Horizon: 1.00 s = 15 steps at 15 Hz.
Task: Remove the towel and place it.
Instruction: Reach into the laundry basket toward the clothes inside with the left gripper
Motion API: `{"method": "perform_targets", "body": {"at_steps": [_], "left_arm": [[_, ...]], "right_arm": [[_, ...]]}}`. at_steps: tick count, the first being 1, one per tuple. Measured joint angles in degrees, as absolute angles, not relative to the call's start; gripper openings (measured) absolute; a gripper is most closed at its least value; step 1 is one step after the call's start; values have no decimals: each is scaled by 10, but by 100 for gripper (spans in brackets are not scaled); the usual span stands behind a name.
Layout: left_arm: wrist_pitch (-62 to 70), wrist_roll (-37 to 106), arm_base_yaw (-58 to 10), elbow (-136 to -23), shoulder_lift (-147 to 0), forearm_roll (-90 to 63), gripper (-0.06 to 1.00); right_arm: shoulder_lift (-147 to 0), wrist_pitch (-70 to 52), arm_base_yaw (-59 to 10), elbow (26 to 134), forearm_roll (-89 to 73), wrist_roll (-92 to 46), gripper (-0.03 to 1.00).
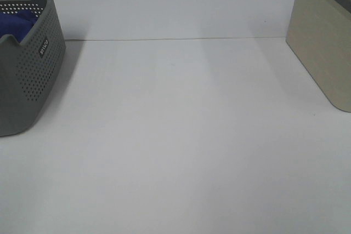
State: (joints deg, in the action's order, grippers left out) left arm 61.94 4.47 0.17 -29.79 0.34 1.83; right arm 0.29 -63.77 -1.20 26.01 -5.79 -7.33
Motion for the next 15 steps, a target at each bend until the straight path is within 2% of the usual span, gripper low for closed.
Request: {"method": "perform_targets", "body": {"at_steps": [7,15], "left_arm": [[637,62,2,-312,-38,14,99],[667,309,2,-567,-382,45,99]], "right_arm": [[3,-638,-12,260,-58,-73,75],[3,-638,-12,260,-58,-73,75]]}}
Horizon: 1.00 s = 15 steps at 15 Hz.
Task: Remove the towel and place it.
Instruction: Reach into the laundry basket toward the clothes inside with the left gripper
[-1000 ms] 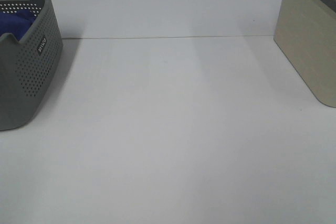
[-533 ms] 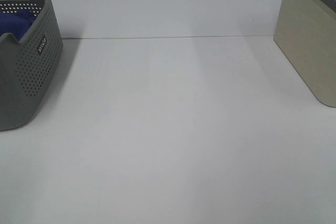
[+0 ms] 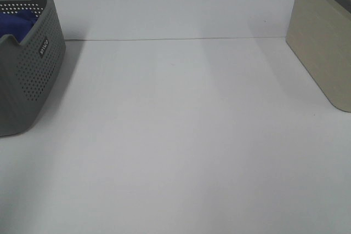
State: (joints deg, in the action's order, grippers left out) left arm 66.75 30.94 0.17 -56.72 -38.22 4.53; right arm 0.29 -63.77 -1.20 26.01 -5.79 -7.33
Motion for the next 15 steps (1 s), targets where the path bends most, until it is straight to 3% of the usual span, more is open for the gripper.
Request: {"method": "perform_targets", "body": {"at_steps": [5,15], "left_arm": [[672,461,2,-759,-623,101,99],[657,561,64,-1014,-1077,172,99]], "right_arm": [[3,-638,-12,260,-58,-73,75],[3,-638,-12,260,-58,-73,75]]}}
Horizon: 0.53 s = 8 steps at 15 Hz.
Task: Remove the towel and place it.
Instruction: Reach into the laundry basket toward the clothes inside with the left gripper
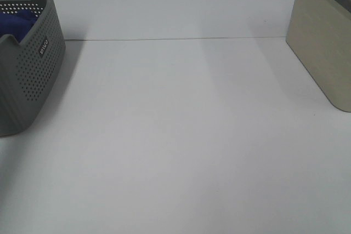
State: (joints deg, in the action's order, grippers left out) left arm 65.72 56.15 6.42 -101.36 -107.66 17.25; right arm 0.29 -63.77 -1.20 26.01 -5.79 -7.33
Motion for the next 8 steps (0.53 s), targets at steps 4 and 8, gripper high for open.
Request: {"method": "perform_targets", "body": {"at_steps": [4,8], "left_arm": [[639,569,64,-1063,-1206,148,99],[623,581,64,-1066,-1247,148,99]], "right_arm": [[3,-638,-12,260,-58,-73,75],[3,-638,-12,260,-58,-73,75]]}}
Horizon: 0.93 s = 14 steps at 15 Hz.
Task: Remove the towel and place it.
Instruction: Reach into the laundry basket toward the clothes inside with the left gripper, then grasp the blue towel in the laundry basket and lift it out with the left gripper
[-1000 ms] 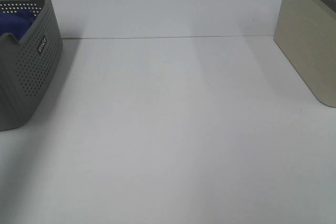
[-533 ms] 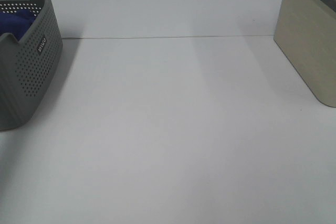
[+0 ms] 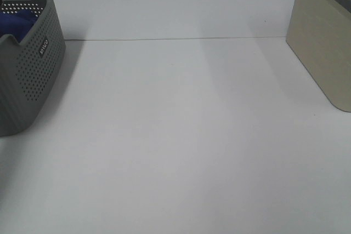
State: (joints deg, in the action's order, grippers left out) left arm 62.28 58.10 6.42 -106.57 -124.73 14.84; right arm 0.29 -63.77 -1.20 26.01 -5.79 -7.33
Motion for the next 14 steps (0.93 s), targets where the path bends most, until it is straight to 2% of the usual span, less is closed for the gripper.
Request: {"method": "perform_targets", "body": {"at_steps": [4,6,8,10,11,14], "left_arm": [[621,584,64,-1066,-1272,148,92],[626,585,64,-1066,-1273,148,80],[634,585,64,-1066,-1273,154,54],[650,583,69,-1066,-1273,155,38],[658,583,73,-1066,-1273,155,33],[663,583,93,-1066,-1273,133,30]], "right_arm": [[3,-638,-12,260,-58,-73,75],[3,-638,-12,260,-58,-73,75],[3,-638,-12,260,-58,-73,75],[3,-638,-12,260,-58,-73,75],[3,-638,-12,260,-58,-73,75],[3,-638,-12,260,-58,-73,75]]}}
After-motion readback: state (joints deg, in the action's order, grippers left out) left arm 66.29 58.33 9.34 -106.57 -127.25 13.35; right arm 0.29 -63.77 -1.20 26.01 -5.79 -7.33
